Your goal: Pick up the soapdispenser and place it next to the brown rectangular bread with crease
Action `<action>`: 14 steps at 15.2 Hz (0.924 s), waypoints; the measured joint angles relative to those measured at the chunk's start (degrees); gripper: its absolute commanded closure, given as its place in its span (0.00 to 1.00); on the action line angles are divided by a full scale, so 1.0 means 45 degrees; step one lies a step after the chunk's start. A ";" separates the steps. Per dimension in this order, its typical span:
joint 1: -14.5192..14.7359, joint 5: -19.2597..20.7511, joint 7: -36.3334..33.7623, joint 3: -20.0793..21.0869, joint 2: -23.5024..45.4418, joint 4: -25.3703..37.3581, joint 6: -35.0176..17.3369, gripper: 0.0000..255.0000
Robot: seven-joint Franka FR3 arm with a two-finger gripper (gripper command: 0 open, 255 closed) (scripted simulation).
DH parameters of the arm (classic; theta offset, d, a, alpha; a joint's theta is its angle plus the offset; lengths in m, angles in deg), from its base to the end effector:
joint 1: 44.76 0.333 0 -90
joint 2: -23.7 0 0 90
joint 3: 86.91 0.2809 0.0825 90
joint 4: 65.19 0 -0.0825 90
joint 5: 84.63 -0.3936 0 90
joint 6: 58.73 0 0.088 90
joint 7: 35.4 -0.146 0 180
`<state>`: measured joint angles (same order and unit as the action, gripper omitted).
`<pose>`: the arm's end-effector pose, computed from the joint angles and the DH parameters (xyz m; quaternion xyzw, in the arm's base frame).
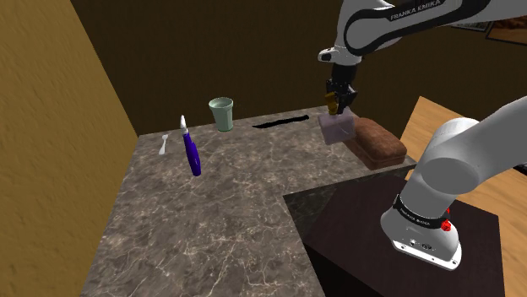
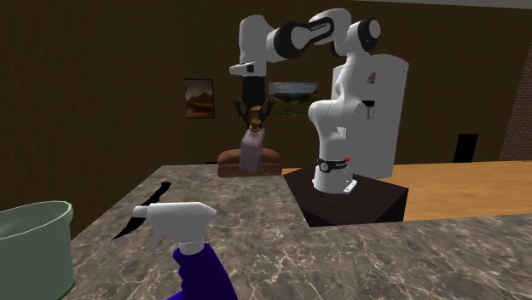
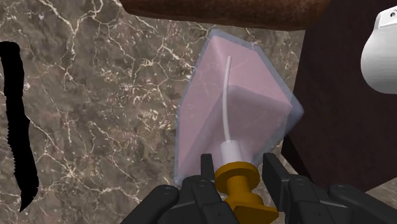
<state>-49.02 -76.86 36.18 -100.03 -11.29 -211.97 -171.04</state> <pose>0.3740 -0.1227 0.3895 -0.8683 -0.4960 -0.0018 0.0018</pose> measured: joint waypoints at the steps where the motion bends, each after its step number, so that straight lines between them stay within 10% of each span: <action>1: 0.0020 -0.0008 -0.0032 0.0001 0.0091 -0.0116 -0.0205 1.00; 14: -0.0040 0.0189 0.0016 -0.0339 0.1013 -0.1794 -0.2803 1.00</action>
<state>-49.20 -76.01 36.25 -101.55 -6.73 -220.05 -183.66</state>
